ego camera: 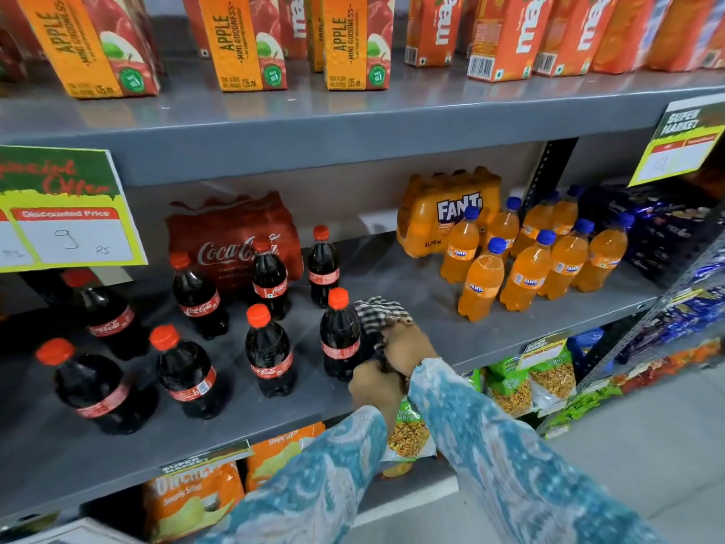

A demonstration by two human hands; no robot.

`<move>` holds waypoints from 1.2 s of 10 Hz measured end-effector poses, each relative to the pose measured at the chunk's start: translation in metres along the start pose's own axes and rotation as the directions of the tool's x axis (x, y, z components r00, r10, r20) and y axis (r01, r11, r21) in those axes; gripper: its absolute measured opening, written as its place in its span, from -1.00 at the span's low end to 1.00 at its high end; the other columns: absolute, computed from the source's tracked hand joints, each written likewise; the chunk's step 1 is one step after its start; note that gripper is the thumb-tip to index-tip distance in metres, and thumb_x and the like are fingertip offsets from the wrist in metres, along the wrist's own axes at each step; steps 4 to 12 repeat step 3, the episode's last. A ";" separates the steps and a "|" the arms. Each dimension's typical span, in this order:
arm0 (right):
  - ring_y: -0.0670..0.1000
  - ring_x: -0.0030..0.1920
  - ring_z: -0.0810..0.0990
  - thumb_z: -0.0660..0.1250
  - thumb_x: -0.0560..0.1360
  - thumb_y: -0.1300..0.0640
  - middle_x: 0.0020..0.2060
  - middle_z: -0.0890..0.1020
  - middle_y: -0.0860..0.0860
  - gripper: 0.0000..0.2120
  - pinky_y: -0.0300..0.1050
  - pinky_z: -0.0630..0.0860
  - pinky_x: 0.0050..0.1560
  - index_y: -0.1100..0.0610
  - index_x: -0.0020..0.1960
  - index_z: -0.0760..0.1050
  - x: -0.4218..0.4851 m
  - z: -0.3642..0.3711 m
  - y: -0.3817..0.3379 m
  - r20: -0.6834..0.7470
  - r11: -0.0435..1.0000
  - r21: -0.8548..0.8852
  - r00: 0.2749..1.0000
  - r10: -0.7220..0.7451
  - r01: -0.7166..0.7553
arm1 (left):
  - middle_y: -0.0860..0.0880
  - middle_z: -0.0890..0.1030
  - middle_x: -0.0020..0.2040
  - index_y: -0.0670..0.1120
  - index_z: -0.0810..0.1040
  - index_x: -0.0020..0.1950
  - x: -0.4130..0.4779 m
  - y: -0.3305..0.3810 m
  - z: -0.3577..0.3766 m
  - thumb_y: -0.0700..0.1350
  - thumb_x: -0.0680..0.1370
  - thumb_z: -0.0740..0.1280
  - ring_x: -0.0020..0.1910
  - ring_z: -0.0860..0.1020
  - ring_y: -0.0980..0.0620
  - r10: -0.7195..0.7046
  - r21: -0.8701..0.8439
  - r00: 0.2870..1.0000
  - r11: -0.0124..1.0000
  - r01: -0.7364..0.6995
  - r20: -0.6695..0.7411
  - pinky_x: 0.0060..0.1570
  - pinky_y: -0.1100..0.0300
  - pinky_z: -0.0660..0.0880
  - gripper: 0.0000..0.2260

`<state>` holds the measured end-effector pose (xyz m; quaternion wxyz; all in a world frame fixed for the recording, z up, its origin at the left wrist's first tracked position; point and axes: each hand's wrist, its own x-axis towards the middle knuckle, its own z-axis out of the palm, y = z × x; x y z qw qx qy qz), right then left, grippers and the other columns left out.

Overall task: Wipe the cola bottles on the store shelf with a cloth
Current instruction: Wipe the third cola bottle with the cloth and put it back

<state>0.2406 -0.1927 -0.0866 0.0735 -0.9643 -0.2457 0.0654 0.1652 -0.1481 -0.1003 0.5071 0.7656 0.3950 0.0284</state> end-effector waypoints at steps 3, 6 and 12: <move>0.13 0.30 0.45 0.09 0.60 0.19 0.33 0.46 0.13 -0.64 -0.05 0.38 0.25 0.13 0.38 0.40 -0.006 0.000 -0.007 -0.176 0.974 0.210 0.976 0.128 -0.090 | -0.14 0.58 0.11 -0.05 0.55 0.14 -0.028 -0.004 -0.035 -0.18 0.46 0.24 0.06 0.54 -0.17 0.275 0.008 0.951 0.960 -0.279 0.138 0.01 0.04 0.48 -0.73; 0.13 0.30 0.45 0.09 0.60 0.19 0.33 0.46 0.13 -0.64 -0.05 0.38 0.25 0.13 0.38 0.40 -0.006 0.000 -0.007 -0.176 0.974 0.210 0.976 0.128 -0.090 | -0.14 0.58 0.11 -0.05 0.55 0.14 -0.028 -0.004 -0.035 -0.18 0.46 0.24 0.06 0.54 -0.17 0.275 0.008 0.951 0.960 -0.279 0.138 0.01 0.04 0.48 -0.73; 0.13 0.30 0.45 0.09 0.60 0.19 0.33 0.46 0.13 -0.64 -0.05 0.38 0.25 0.13 0.38 0.40 -0.006 0.000 -0.007 -0.176 0.974 0.210 0.976 0.128 -0.090 | -0.14 0.58 0.11 -0.05 0.55 0.14 -0.028 -0.004 -0.035 -0.18 0.46 0.24 0.06 0.54 -0.17 0.275 0.008 0.951 0.960 -0.279 0.138 0.01 0.04 0.48 -0.73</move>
